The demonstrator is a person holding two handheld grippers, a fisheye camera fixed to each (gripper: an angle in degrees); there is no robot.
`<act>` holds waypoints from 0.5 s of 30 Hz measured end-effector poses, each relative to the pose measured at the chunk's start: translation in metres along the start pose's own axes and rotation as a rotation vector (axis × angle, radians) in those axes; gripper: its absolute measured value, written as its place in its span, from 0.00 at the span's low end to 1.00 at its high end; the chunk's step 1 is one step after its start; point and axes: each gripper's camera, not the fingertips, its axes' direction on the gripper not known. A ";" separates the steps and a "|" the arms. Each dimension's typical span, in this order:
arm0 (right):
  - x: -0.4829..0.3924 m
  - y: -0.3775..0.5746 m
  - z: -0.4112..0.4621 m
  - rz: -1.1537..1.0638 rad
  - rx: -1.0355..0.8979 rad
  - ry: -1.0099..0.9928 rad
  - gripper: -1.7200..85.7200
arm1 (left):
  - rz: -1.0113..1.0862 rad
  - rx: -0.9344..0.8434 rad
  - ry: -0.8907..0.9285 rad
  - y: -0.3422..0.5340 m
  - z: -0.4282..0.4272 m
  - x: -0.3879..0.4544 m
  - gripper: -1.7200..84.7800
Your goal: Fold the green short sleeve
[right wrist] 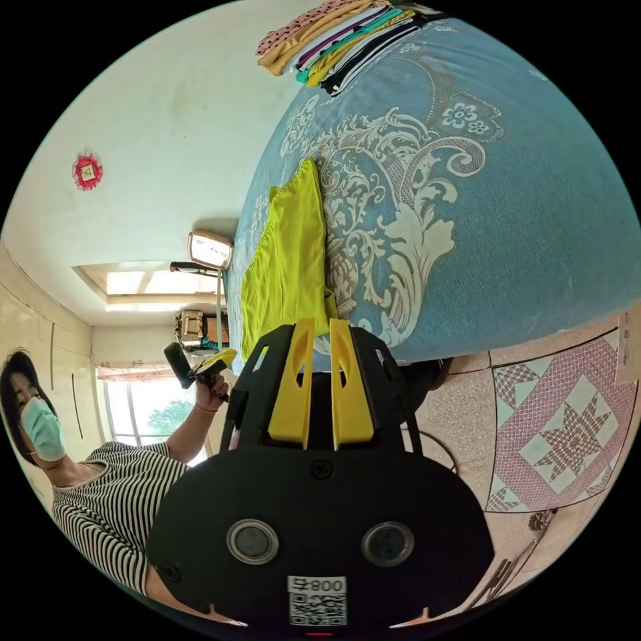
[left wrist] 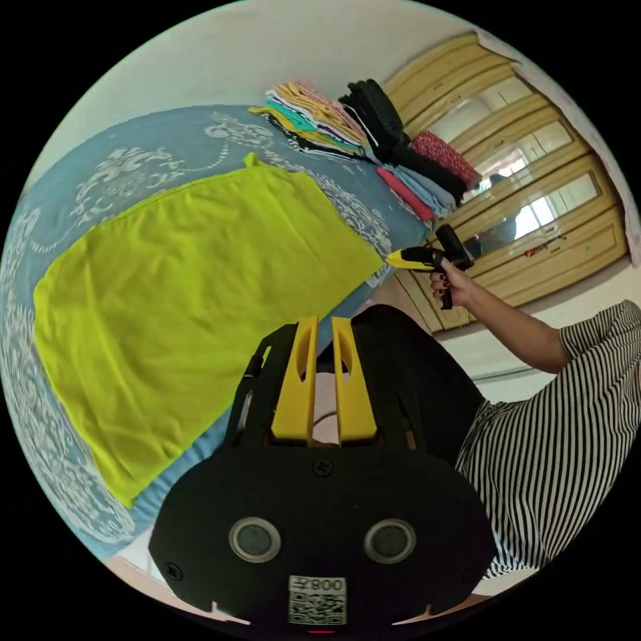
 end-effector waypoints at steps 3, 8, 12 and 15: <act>0.005 0.013 0.006 0.017 0.024 -0.026 0.10 | 0.148 -0.088 -0.046 -0.068 0.037 0.072 0.05; 0.014 0.021 0.032 0.065 0.002 -0.068 0.10 | 0.288 -0.146 -0.074 -0.142 0.066 0.161 0.08; 0.026 0.023 0.053 0.109 0.005 -0.147 0.07 | 0.358 -0.187 -0.113 -0.186 0.079 0.221 0.09; 0.028 0.024 0.062 0.105 0.008 -0.170 0.05 | 0.387 -0.203 -0.136 -0.210 0.083 0.257 0.10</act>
